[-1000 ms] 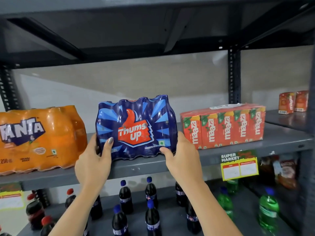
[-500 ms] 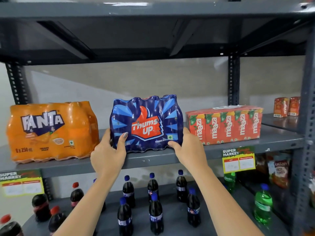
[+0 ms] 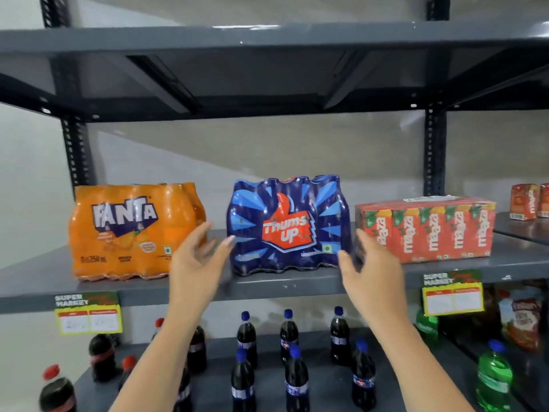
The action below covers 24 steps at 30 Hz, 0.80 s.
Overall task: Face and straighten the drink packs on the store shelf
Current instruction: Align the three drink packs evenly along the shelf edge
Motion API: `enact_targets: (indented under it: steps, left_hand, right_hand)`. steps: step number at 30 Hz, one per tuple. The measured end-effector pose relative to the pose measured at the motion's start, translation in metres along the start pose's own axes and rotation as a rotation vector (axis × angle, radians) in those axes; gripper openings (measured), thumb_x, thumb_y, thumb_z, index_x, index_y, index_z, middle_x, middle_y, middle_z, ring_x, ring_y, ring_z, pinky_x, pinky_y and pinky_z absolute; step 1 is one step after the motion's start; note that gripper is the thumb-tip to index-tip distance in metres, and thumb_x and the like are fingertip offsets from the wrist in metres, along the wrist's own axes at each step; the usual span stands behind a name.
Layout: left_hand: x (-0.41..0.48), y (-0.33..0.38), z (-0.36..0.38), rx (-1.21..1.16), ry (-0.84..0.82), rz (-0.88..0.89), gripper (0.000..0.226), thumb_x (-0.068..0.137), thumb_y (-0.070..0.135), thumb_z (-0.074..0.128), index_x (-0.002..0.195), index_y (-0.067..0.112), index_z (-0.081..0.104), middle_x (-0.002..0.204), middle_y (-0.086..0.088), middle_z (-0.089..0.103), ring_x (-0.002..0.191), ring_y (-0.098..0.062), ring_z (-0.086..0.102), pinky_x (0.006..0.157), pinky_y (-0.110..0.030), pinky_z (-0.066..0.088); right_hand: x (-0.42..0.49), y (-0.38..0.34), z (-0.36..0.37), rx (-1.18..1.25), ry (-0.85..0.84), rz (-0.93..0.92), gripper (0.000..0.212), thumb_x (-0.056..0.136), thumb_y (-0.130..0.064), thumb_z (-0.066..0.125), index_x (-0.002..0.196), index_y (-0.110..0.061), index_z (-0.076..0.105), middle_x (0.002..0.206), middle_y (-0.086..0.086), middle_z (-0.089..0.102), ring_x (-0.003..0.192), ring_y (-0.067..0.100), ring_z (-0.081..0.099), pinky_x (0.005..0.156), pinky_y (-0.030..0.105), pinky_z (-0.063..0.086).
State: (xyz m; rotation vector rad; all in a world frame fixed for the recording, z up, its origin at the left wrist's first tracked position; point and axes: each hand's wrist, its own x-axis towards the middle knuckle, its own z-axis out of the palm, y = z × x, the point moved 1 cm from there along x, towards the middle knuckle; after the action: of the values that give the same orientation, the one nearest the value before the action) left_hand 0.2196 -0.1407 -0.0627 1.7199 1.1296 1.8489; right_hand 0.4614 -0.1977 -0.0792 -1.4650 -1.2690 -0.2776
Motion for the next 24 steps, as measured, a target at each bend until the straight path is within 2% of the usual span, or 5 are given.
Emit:
enact_targets:
  steps: [3, 7, 11, 20, 24]
  left_hand:
    - [0.01, -0.002, -0.069, -0.068, 0.376, 0.228, 0.022, 0.096, 0.018, 0.064, 0.117, 0.019, 0.067, 0.105, 0.011, 0.068, 0.093, -0.001, 0.064, 0.085, -0.015, 0.052]
    - [0.053, -0.042, -0.144, -0.208, 0.693, 0.01, 0.011, 0.089, 0.029, 0.066, 0.091, 0.034, 0.057, 0.097, 0.014, 0.06, 0.101, -0.01, 0.056, 0.093, -0.021, 0.045]
    - [0.078, -0.067, -0.165, 0.015, 0.354, -0.249, 0.047, 0.092, 0.041, 0.066, 0.13, 0.019, 0.05, 0.12, -0.003, 0.05, 0.112, -0.018, 0.049, 0.103, -0.033, 0.039]
    - [0.072, -0.079, -0.166, 0.434, 0.222, -0.305, 0.088, 0.056, 0.091, 0.058, 0.119, 0.03, 0.057, 0.122, -0.01, 0.071, 0.109, -0.036, 0.067, 0.096, -0.06, 0.051]
    - [0.067, -0.056, -0.156, 0.517, 0.21, -0.291, 0.087, 0.076, 0.072, 0.063, 0.14, 0.015, 0.049, 0.135, -0.017, 0.064, 0.118, -0.041, 0.062, 0.097, -0.06, 0.05]
  right_hand:
    - [-0.017, -0.057, 0.008, 0.222, 0.16, -0.194, 0.031, 0.09, -0.019, 0.054, 0.118, -0.013, 0.065, 0.103, -0.008, 0.067, 0.094, 0.006, 0.065, 0.085, 0.027, 0.054]
    - [-0.037, -0.14, 0.078, 0.354, -0.149, -0.423, 0.033, 0.092, -0.018, 0.049, 0.122, -0.012, 0.061, 0.105, -0.001, 0.068, 0.093, 0.009, 0.064, 0.08, 0.031, 0.056]
    - [-0.04, -0.171, 0.149, 0.194, -0.417, -0.258, 0.083, 0.089, -0.042, 0.06, 0.151, -0.015, 0.013, 0.149, 0.009, 0.035, 0.13, 0.024, 0.042, 0.102, 0.046, 0.045]
    - [-0.037, -0.171, 0.165, 0.047, -0.459, -0.067, 0.069, 0.095, -0.041, 0.053, 0.147, -0.009, 0.02, 0.131, 0.01, 0.055, 0.109, 0.028, 0.063, 0.082, 0.04, 0.054]
    - [-0.035, -0.167, 0.162, 0.076, -0.444, -0.052, 0.069, 0.094, -0.036, 0.056, 0.147, -0.009, 0.021, 0.13, 0.01, 0.056, 0.109, 0.026, 0.063, 0.084, 0.038, 0.055]
